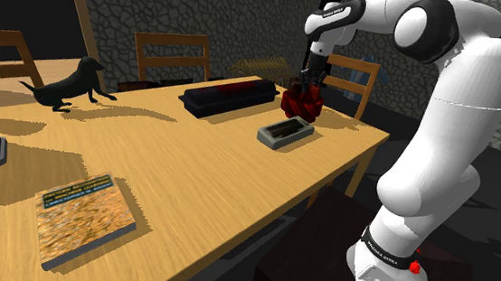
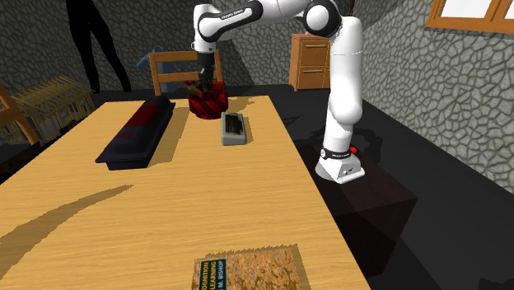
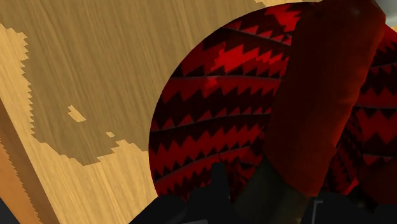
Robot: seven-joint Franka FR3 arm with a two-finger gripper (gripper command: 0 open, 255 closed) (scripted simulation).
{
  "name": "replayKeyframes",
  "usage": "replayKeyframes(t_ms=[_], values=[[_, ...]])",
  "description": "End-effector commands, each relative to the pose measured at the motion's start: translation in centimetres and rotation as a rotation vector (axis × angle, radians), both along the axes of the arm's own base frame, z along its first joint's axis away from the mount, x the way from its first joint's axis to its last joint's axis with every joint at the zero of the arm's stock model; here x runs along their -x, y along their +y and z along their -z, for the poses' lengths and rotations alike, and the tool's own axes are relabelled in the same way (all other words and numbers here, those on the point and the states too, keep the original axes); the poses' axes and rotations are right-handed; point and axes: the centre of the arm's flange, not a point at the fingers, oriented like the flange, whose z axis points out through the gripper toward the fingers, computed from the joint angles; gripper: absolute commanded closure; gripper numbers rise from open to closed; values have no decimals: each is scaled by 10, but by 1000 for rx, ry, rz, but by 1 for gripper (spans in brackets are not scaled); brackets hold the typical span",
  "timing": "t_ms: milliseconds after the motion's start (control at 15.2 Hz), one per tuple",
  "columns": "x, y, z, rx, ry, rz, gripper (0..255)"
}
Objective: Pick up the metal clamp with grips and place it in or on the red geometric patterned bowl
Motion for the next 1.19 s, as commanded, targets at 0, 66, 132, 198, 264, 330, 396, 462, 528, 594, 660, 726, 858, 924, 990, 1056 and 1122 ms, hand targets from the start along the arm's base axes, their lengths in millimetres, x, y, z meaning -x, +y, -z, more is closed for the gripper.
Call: replayKeyframes(t_ms=[0, 66, 132, 198, 264, 330, 396, 462, 528, 594, 660, 726, 858, 924, 990, 1056, 1122], values=[[0, 0, 1, 0, 0, 0, 255], [0, 0, 1, 0, 0, 0, 255], [0, 0, 1, 0, 0, 0, 255], [0, 0, 1, 0, 0, 0, 255], [0, 0, 1, 0, 0, 0, 255], [0, 0, 1, 0, 0, 0, 0], [0, 0, 1, 0, 0, 0, 0], [0, 0, 1, 0, 0, 0, 0], [0, 0, 1, 0, 0, 0, 0], [0, 0, 1, 0, 0, 0, 0], [0, 0, 1, 0, 0, 0, 0], [1, 0, -12, 0, 0, 0, 0], [2, 0, -39, 0, 0, 0, 0], [3, 0, -49, 0, 0, 0, 0], [3, 0, -49, 0, 0, 0, 0], [3, 0, -49, 0, 0, 0, 0], [3, 0, -49, 0, 0, 0, 0]])
